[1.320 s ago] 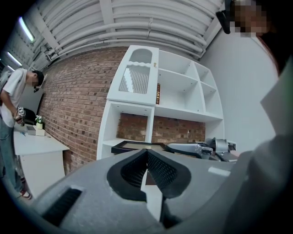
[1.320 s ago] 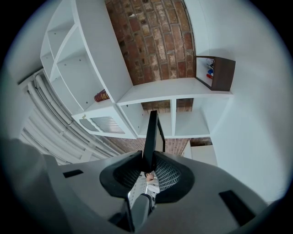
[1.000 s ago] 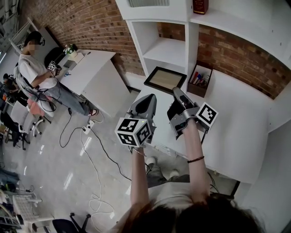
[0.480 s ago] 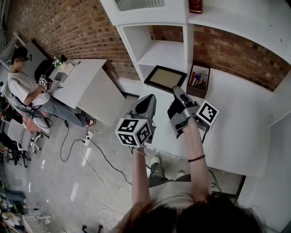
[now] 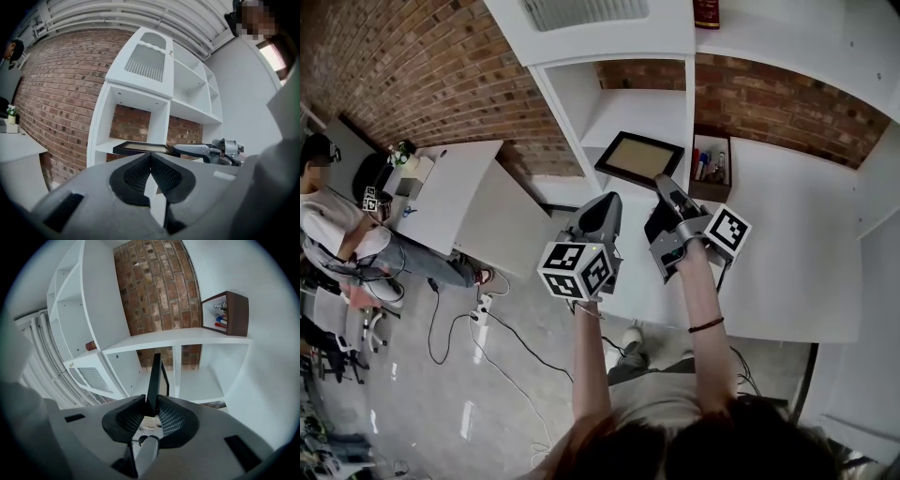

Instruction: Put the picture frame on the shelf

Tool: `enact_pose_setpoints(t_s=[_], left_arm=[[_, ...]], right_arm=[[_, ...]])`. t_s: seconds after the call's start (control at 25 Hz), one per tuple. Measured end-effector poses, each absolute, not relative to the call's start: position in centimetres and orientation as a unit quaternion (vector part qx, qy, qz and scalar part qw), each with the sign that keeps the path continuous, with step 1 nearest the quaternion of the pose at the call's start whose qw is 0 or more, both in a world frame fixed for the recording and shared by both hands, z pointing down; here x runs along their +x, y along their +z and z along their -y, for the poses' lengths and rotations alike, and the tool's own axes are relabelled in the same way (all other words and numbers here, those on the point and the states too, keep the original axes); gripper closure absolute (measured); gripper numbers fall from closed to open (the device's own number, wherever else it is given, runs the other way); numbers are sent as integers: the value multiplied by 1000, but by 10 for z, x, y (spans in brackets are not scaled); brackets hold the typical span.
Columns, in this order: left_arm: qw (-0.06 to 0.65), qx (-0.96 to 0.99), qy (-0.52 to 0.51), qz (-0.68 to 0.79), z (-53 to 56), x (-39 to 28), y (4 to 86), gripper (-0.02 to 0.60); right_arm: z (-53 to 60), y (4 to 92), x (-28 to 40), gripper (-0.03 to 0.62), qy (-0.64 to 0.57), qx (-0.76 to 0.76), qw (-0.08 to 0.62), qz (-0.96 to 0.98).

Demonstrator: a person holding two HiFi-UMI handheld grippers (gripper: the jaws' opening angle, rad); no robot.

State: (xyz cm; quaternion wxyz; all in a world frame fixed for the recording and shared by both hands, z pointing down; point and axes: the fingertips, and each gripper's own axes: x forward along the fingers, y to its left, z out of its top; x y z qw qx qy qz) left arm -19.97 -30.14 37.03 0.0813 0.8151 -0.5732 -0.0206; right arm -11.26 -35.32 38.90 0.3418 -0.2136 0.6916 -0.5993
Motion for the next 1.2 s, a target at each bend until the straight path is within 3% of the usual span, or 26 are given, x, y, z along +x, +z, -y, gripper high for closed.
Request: enact_pose_setpoints(t_s=[1.2], left_arm=[[92,879,-31,466,344,-257,372,571]], right_arm=[[374,387,-159,517,-547,-290,415,-667]])
